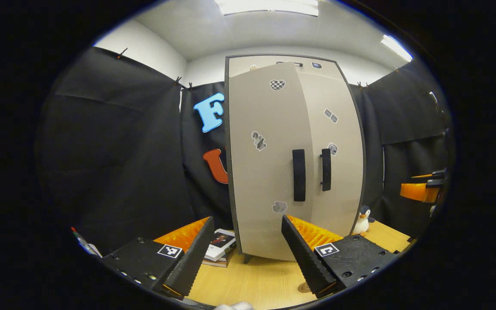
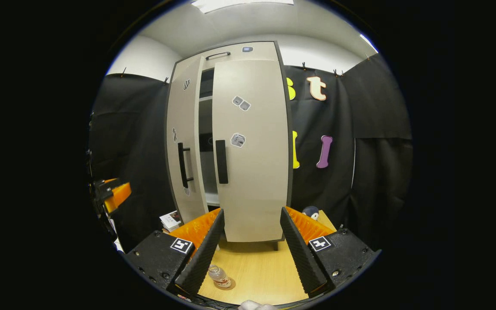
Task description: Grasp the bottle in the cabinet with the left hand and place it on the coaster, then close the right door with the right hand and the left door with the left hand.
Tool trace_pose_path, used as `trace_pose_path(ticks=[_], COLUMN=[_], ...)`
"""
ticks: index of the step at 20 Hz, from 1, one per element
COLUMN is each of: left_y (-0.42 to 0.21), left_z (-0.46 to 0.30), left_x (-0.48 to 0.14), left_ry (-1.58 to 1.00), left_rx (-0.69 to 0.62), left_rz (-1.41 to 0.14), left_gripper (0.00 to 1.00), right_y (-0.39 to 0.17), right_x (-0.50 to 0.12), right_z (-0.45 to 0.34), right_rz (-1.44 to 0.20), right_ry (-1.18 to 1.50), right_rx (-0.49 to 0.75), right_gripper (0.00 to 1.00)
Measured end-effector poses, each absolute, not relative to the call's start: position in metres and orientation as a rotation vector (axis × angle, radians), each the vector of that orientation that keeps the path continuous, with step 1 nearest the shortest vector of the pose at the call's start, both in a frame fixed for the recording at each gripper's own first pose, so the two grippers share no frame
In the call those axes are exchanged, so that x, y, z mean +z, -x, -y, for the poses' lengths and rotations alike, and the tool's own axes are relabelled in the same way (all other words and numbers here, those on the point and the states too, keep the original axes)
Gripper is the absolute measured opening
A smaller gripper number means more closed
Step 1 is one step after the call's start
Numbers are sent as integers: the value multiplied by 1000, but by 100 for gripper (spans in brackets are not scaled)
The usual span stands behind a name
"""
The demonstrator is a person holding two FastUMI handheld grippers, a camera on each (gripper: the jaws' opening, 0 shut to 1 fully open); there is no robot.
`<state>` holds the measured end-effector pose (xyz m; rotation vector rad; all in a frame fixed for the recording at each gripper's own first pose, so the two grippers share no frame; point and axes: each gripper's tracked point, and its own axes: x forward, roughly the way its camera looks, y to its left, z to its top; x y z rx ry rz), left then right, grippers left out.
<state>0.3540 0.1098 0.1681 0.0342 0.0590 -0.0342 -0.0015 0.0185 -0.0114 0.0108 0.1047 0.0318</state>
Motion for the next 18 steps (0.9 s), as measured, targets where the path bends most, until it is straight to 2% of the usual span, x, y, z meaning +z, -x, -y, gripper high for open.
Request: trace_pose_path(ticks=[1,2,3,13,14,15,18], left_y=[-351,-349,-348,-337,-335,-333,-329], left_z=[-113,-117,-117,-129,-130,-131,-133], left_x=[167,166,167,168,169,168,172], left_ry=[-37,-38,-35,-17,-17,-14,-10], left_rx=[-34,-31,-30,-39,-38,-37,-32], left_rz=[-65,-64,-62,-55,-57,-59,-50], left_gripper=[95,96,96,96,96,96,96], right_y=[2,3,5,26,28,29,35], right_x=[-13,-12,-12,-8,-8,-8,-7], right_z=[-18,-17,-18,-42,-42,-44,-45], right_rz=[-108,-109,-106,-73,-71,-68,-62], right_ry=[-10,-10,-13,35,34,32,23], right_rx=[23,17,11,11,11,12,14], right_gripper=[81,77,81,81,77,81,81])
